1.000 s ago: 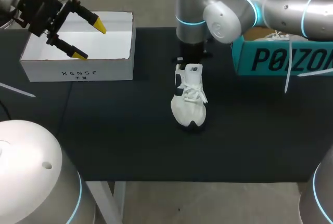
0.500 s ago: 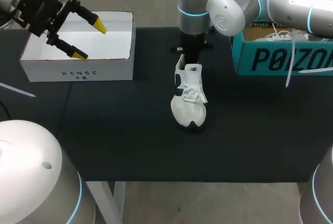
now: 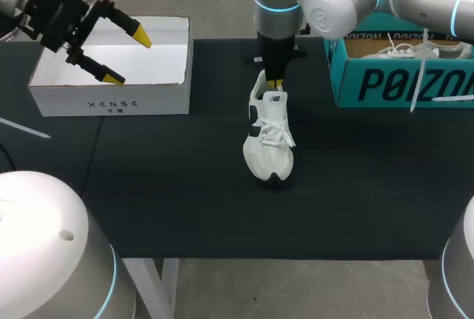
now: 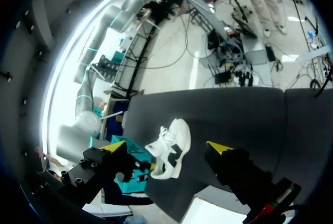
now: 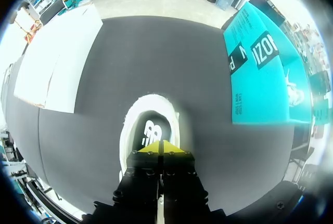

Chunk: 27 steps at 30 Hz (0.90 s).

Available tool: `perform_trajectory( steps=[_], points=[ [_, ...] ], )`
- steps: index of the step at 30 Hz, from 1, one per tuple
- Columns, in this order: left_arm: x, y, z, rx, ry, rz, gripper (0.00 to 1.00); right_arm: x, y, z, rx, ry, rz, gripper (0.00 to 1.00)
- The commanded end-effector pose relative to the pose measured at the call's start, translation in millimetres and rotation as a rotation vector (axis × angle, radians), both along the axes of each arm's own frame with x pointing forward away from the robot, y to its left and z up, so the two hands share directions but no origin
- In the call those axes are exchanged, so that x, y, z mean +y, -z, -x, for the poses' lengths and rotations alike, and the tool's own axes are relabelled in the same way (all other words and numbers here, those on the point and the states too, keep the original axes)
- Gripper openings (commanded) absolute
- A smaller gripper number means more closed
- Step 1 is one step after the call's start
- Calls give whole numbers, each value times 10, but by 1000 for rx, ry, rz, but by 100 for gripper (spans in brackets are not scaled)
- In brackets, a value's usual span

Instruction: Take the shoe out of the shoebox, open the shoe tongue, remove and reinsert the insole, then place the shoe into the shoebox

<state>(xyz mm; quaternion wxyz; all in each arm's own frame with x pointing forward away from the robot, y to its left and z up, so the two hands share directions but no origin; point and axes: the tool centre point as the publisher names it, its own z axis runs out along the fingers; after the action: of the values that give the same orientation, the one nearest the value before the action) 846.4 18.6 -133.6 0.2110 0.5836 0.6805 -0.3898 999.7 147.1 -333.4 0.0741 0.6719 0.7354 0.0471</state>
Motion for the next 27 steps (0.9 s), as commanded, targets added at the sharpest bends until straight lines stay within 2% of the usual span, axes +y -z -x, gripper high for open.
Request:
perform_trajectory(
  steps=[1,12,27],
  points=[
    [1,-3,-6,0,2,-3,100,2,-11,110,-7,-1,0,0],
    [1,-3,-6,0,2,-3,100,64,100,301,34,-4,7,0],
    [1,-3,-6,0,2,-3,100,106,118,370,56,1,7,0]
  ],
)
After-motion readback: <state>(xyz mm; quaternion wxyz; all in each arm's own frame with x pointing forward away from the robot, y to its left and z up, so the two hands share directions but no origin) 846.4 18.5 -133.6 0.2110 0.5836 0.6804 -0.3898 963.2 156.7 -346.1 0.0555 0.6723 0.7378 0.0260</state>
